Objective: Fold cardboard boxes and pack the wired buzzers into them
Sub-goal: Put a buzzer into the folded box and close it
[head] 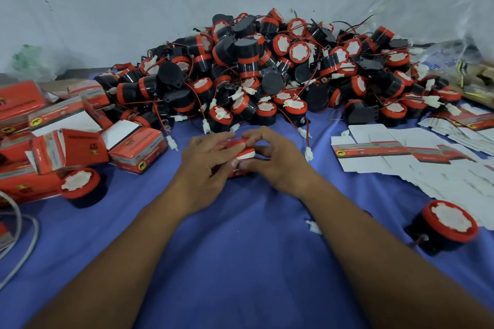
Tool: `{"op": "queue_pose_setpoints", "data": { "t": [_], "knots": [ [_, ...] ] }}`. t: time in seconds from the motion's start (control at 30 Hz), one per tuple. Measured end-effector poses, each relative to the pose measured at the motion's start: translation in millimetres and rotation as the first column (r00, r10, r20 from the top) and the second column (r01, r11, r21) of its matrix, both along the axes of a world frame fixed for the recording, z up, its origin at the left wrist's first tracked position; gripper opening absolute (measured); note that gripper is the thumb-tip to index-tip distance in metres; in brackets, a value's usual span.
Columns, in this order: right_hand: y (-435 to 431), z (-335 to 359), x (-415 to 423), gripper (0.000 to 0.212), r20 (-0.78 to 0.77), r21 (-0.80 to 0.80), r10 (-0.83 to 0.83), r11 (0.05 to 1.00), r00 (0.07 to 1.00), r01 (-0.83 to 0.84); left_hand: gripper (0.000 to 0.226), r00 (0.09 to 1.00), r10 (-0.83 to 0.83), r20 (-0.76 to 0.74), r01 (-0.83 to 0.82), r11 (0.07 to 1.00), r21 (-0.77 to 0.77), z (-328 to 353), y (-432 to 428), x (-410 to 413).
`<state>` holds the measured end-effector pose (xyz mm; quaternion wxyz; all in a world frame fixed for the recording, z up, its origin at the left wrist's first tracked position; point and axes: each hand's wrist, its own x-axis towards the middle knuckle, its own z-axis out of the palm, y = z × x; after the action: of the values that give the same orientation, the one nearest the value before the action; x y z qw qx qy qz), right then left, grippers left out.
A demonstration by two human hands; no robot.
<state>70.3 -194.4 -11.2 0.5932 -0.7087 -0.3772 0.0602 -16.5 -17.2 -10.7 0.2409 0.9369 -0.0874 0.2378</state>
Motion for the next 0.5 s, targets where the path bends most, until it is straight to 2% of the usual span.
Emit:
{"op": "queue_pose_setpoints", "data": {
  "t": [0.1,0.17,0.23,0.37,0.5],
  "knots": [
    [2.4,0.6,-0.8,0.017,0.303,-0.032,-0.106,0.992,0.947,0.121,0.037,0.999,-0.02,-0.029,0.018,0.997,-0.071,-3.0,0.9,-1.0],
    [2.2,1.0,0.3,0.016,0.394,-0.03,-0.114,0.99,0.912,0.137,0.037,0.998,0.009,-0.059,-0.016,0.992,-0.124,-3.3,2.9,-0.6],
    [-0.5,2.1,1.6,0.017,0.438,-0.057,-0.103,0.988,0.893,0.142,0.04,0.996,0.02,-0.089,-0.033,0.987,-0.155,-3.0,4.3,-1.5],
    [-0.7,4.0,-1.3,0.013,0.409,-0.071,-0.108,0.986,0.906,0.149,0.045,0.994,-0.026,-0.111,0.001,0.977,-0.215,0.5,5.5,-3.8],
    [3.3,7.7,0.5,0.006,0.539,-0.063,-0.119,0.981,0.834,0.182,0.055,0.993,-0.075,-0.095,0.052,0.975,-0.218,1.7,7.9,-5.6]
  ]
}}
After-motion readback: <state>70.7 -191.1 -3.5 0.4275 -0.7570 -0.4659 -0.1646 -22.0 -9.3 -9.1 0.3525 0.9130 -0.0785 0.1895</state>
